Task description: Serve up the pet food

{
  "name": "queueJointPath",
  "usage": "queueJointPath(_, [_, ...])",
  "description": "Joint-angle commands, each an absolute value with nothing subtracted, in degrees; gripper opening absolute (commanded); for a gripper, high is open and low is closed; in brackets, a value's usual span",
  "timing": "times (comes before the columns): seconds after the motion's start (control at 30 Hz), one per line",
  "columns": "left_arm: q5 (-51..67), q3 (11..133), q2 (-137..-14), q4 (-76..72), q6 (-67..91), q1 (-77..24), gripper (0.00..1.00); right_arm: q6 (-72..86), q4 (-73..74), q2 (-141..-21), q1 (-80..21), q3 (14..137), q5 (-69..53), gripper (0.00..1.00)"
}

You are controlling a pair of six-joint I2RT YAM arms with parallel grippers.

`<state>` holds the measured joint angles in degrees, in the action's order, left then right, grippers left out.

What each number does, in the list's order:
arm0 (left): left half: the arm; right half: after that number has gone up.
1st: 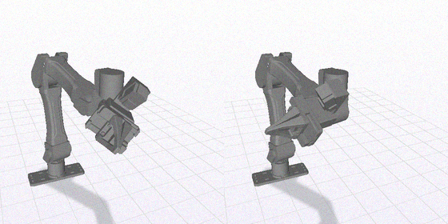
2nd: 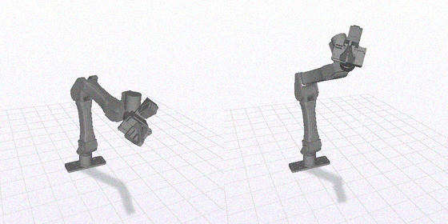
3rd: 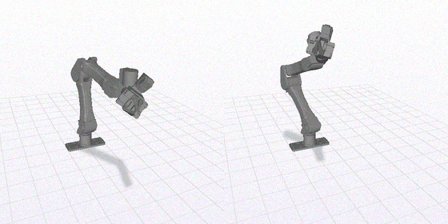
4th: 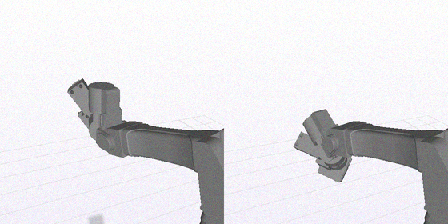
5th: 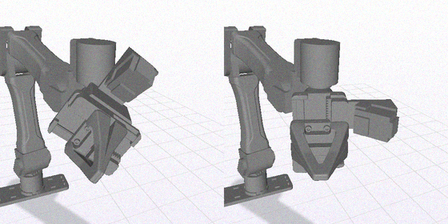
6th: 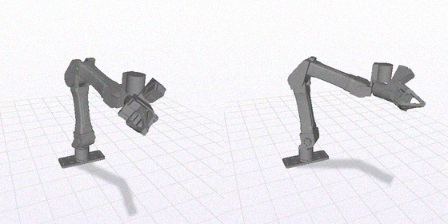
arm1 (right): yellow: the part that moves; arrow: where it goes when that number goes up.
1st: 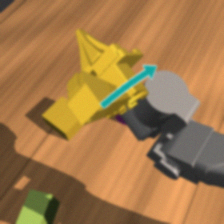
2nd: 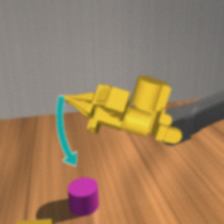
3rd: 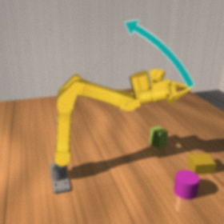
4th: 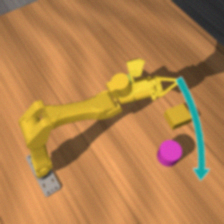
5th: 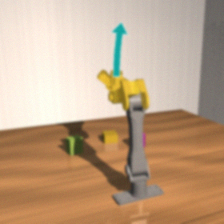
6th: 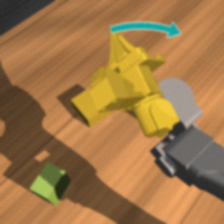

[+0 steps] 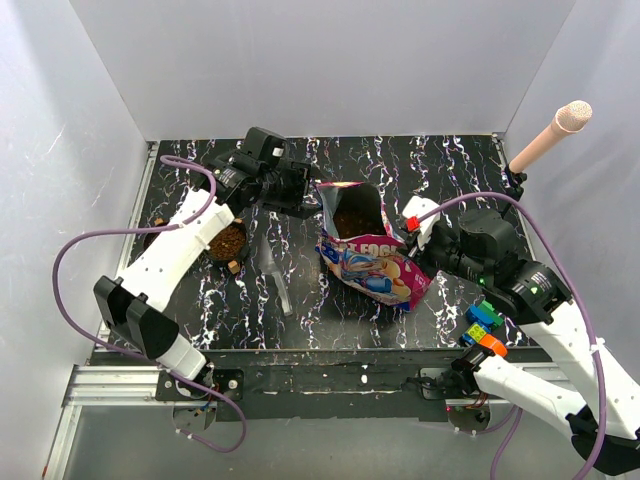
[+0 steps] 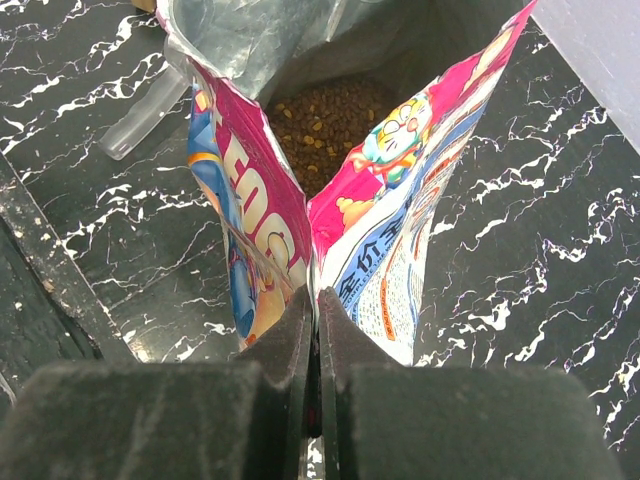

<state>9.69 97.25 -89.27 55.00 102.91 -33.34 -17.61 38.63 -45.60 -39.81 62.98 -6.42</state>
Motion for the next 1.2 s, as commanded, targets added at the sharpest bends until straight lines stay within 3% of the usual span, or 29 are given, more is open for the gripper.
queueJointPath(0.0, [7.0,95.5,-89.5,51.9,102.5,-33.7,0.5,-17.7,35.5,-44.8,-39.9,67.1,-8.1,0.01])
queueJointPath(0.17, [4.9,95.3,-90.8,50.8,99.0,-33.7,0.26,-18.7,36.4,-44.4,-40.0,67.8,-7.4,0.01])
queueJointPath(0.23, [4.2,94.7,-91.1,50.3,97.6,-32.9,0.05,-19.5,37.4,-44.2,-40.0,67.8,-7.1,0.01])
queueJointPath(0.27, [4.3,94.7,-91.1,50.7,97.2,-31.9,0.0,-20.5,38.8,-44.1,-40.1,67.9,-7.0,0.01])
queueJointPath(0.5, [-2.6,101.1,-90.1,57.9,94.4,-23.9,0.0,-25.0,50.3,-38.5,-40.0,66.0,-3.1,0.01])
queueJointPath(0.83, [5.4,102.9,-91.1,58.9,96.5,-22.1,0.0,-19.4,49.1,-37.1,-40.0,65.4,-7.6,0.01])
queueJointPath(0.87, [6.1,102.5,-90.9,58.8,97.0,-22.2,0.0,-18.6,48.3,-38.4,-40.2,66.1,-8.1,0.07])
queueJointPath(0.93, [6.5,101.8,-90.1,59.0,97.9,-22.3,0.0,-17.2,47.0,-41.9,-40.1,68.2,-8.9,0.29])
queueJointPath(0.97, [6.8,101.4,-89.7,59.1,98.3,-22.5,0.0,-16.7,46.0,-43.8,-40.5,69.5,-8.6,0.58])
queueJointPath(1.0, [6.9,101.3,-89.5,59.0,99.0,-22.5,0.0,-15.8,45.2,-45.9,-41.0,70.7,-7.6,0.74])
queueJointPath(1.07, [7.3,101.2,-89.4,59.0,99.5,-22.5,0.0,-15.8,44.0,-49.8,-42.9,73.1,-6.1,0.81])
queueJointPath(1.17, [7.8,101.2,-89.6,59.6,99.9,-22.6,0.0,-16.9,43.5,-56.7,-47.2,77.6,-1.1,0.83])
